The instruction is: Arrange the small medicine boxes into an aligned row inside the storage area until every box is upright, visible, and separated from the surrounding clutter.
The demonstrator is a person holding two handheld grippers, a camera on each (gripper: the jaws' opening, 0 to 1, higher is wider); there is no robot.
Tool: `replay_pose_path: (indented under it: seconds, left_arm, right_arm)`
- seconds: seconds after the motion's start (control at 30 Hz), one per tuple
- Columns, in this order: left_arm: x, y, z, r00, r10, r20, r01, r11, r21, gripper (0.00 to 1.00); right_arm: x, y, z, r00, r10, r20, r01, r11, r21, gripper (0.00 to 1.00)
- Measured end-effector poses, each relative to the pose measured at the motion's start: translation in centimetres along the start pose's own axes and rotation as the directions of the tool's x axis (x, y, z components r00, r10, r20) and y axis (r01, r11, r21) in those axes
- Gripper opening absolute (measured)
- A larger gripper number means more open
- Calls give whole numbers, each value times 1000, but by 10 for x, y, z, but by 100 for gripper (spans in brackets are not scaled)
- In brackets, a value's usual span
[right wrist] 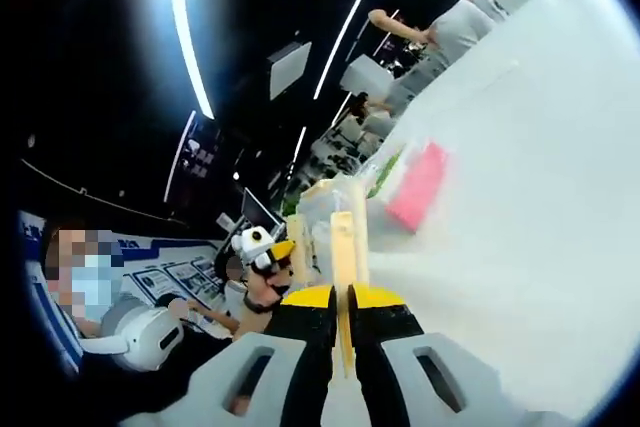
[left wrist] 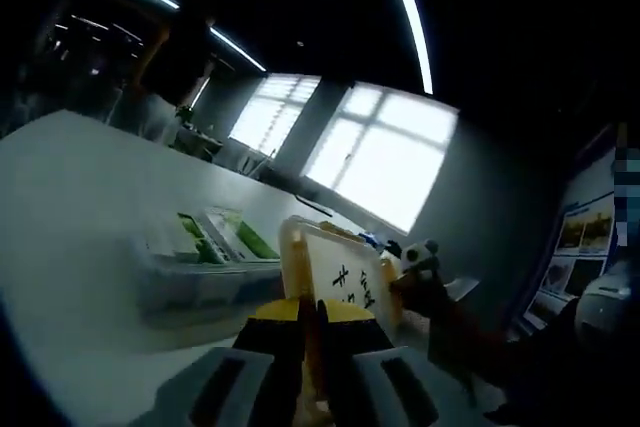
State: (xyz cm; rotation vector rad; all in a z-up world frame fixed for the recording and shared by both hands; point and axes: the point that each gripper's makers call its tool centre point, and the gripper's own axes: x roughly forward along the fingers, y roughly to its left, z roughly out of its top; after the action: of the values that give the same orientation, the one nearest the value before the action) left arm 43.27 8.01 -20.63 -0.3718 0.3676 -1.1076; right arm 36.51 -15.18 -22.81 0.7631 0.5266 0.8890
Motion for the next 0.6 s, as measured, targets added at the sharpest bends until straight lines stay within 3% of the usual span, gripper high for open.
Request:
replay_pose_path:
  seconds: [0.17, 0.6]
  left_arm:
    - [-3, 5, 14, 1000, 11, 18, -11, 1000, 9, 3]
    - [-7, 28, 61, 996, 84, 33, -86, 995, 60, 4]
  right_arm:
    - [12, 9, 11, 1000, 1, -5, -1, 1000, -12, 3]
    - [47, 13, 69, 1000, 8, 4, -8, 1000, 2, 3]
